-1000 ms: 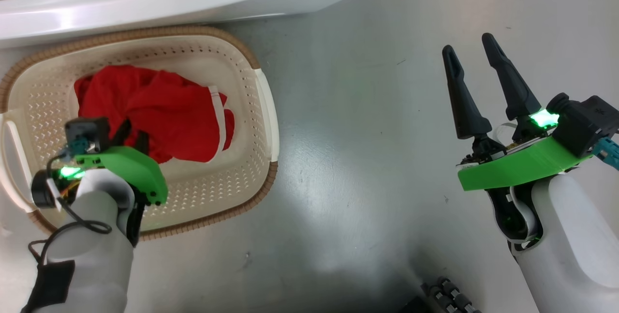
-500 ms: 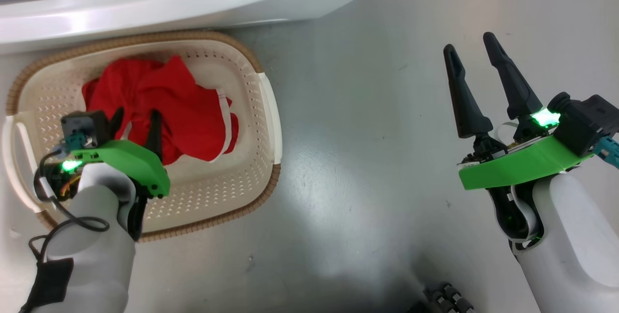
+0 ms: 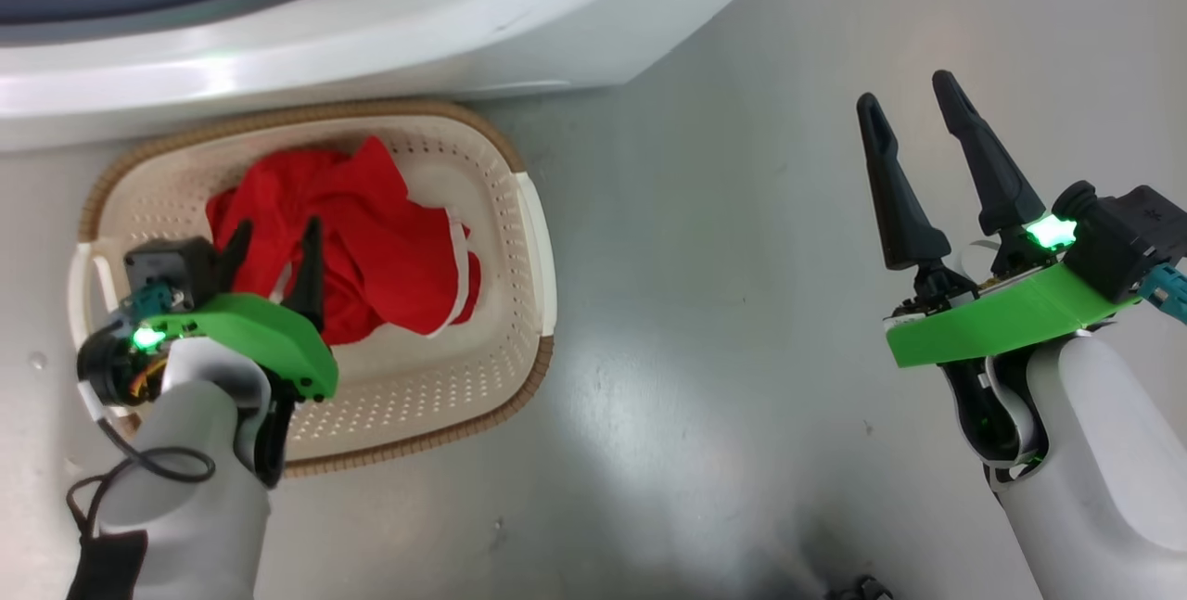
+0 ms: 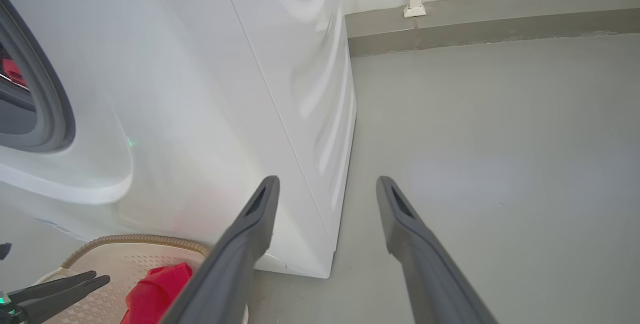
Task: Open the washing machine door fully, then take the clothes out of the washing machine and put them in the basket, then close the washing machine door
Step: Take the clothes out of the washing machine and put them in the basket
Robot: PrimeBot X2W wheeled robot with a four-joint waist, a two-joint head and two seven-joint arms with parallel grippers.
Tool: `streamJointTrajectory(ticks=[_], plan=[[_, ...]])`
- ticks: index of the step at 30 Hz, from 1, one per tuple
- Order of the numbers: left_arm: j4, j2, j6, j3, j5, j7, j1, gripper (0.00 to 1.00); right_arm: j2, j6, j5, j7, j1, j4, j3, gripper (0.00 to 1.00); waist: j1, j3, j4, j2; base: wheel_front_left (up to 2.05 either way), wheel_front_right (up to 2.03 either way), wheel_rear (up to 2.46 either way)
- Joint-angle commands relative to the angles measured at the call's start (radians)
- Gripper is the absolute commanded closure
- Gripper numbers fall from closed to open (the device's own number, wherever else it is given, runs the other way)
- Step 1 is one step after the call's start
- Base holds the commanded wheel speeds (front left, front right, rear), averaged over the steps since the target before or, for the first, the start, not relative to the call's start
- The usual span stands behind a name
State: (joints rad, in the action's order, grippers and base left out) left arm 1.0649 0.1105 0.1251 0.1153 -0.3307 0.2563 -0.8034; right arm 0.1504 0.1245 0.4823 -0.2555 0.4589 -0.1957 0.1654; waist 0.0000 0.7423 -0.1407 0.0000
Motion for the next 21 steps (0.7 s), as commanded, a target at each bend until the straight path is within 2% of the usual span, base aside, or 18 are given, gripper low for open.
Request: streamJointTrajectory(ticks=[1,11,21], plan=[[-0.026,0.028,0.006,-0.017,-0.009,0.006,0.055,0.00,0.007,0.006,-0.005,-0.006,-0.040,0.015,0.011,0.00,0.0000,-0.035,0.008,0.0000,0.00,0.00,0.00],[-0.182,0.025,0.006,-0.069,0.015,0.006,0.185,0.00,0.027,0.006,-0.003,-0.006,-0.098,-0.009,0.015,0.00,0.0000,-0.197,0.019,0.0000,0.00,0.00,0.00],[-0.297,0.007,0.006,-0.107,0.053,0.006,0.293,0.00,0.048,0.006,-0.001,-0.006,-0.155,-0.028,0.018,0.00,0.0000,-0.311,0.033,0.0000,0.00,0.00,0.00]])
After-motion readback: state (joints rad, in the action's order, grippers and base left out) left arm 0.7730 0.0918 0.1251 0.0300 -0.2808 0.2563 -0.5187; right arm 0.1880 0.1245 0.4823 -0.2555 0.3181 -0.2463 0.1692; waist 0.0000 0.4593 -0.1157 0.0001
